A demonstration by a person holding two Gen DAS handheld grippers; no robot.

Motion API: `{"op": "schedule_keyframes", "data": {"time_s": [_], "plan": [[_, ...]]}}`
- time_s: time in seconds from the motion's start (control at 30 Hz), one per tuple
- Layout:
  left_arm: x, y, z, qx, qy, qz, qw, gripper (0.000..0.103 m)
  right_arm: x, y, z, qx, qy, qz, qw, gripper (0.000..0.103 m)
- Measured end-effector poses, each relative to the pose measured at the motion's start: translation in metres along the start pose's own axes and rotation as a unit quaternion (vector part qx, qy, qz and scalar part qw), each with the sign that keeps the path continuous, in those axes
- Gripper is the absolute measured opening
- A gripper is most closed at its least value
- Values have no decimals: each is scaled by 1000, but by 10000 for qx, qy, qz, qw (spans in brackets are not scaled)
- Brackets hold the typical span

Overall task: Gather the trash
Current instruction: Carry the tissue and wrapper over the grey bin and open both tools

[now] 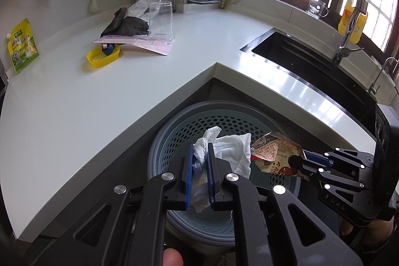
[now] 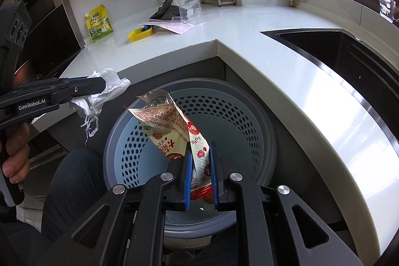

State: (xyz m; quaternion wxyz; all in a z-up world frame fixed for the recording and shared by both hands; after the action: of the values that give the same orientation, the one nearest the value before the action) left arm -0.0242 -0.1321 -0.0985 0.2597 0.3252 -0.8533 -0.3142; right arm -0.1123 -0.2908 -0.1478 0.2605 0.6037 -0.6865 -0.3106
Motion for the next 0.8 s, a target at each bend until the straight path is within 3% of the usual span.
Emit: {"op": "schedule_keyframes", "data": {"time_s": [0.6,0.67,0.7,0.73,0.8], "plan": [[17,-14,-13,-40,-140,30,9999,12,-5,-14,-1,-146,147,-91,9997,13],[17,-24,-12,-135,-142,34,9998,16,-5,-12,0,-115,158,-16,9998,20],[16,-30,-11,-204,-127,41,9997,16,-4,-10,0,-86,148,51,9998,42],[15,-36,-9,-278,-107,40,9995,17,-2,-8,1,-14,120,105,9999,53],[12,-48,-5,-436,-64,34,9990,41,1,-5,2,-6,96,109,9999,54]]}}
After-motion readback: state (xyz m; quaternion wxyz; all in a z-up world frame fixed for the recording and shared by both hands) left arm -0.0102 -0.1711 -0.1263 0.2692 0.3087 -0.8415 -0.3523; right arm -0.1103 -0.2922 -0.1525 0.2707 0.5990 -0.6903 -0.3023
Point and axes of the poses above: each gripper's, at about its wrist camera, not at the fingertips, and y roughly against the way its jaws point, x to its right, z to its underside, the point moved 1 cm from there along -y, roughly the way its jaws point, and after that the axes turned 12 degrees about z, right-handed, at the moved point
